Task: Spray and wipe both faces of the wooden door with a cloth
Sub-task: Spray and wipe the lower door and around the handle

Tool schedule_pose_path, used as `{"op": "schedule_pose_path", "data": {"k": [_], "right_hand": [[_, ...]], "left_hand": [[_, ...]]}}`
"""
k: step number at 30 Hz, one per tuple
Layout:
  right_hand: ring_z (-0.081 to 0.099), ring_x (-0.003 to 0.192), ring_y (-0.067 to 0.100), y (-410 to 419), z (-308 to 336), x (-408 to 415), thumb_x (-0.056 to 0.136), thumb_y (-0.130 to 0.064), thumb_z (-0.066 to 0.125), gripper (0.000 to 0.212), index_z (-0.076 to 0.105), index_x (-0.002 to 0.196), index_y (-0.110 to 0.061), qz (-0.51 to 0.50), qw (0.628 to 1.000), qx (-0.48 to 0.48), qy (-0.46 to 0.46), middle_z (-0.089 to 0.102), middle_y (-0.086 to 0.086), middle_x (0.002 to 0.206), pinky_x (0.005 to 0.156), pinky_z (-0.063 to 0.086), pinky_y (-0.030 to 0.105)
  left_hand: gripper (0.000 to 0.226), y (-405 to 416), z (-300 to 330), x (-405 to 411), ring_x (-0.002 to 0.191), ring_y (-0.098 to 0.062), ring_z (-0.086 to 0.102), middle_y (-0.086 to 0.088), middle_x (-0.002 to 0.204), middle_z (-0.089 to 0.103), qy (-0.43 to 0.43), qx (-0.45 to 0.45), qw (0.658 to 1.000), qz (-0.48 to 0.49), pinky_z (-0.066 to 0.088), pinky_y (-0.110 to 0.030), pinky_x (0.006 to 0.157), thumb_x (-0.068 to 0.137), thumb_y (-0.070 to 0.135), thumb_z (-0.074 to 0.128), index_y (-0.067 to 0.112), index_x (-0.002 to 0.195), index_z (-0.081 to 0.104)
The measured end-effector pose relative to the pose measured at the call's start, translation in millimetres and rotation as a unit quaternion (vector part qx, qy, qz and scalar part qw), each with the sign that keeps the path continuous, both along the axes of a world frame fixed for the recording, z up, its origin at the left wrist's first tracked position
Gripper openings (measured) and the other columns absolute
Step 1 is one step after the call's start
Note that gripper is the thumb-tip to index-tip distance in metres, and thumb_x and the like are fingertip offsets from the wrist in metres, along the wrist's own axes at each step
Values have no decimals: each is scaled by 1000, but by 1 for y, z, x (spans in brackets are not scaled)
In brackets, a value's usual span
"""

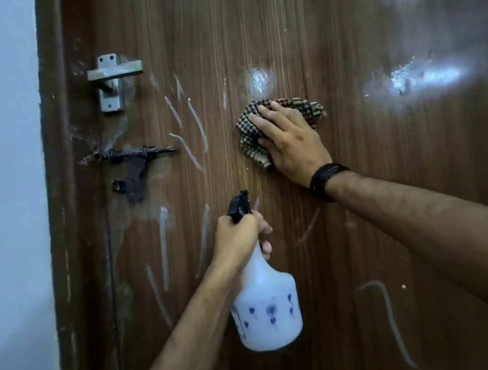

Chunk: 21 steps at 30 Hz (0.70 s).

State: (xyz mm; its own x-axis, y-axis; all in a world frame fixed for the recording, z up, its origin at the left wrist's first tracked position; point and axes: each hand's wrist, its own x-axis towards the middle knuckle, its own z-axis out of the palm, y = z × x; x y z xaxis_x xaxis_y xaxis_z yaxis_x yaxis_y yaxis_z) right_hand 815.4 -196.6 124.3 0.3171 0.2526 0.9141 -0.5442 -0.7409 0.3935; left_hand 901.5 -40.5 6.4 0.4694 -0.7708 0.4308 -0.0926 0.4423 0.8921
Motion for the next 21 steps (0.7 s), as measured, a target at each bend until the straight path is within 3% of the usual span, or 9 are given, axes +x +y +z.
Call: {"op": "schedule_pose_path", "data": {"k": [6,10,16,21], "right_hand": [[40,139,30,-5,-55,-34,102,-20,50,43,48,145,-16,-42,999,-13,29,49,10,147,114,35,45],[38,141,31,-4,-71,-83,100,-19,55,48,45,147,-16,-82,995,16,58,45,10,151,113,37,44],[35,143,32,-5,-86,-131,98,-20,58,54,42,149,-16,-109,990,64,71,40,9,154,112,38,48],[29,147,29,-5,-159,-143,100,-19,56,54,38,151,-13,-79,991,71,85,36,10,157,115,34,48]], "left_hand": [[15,47,-18,2,50,-17,53,-10,76,56,-110,45,993,17,45,-28,48,86,-5,57,9,88,59],[17,63,-21,-3,52,-15,55,-6,72,58,-161,60,985,-4,47,-29,50,87,-5,59,11,91,61],[15,62,-23,-24,52,-15,57,-4,72,61,-173,79,982,-14,48,-30,52,87,-3,61,12,91,63],[13,48,-39,-41,53,-17,57,-6,69,60,-145,81,986,-2,49,-32,53,89,-2,61,11,89,62]]}}
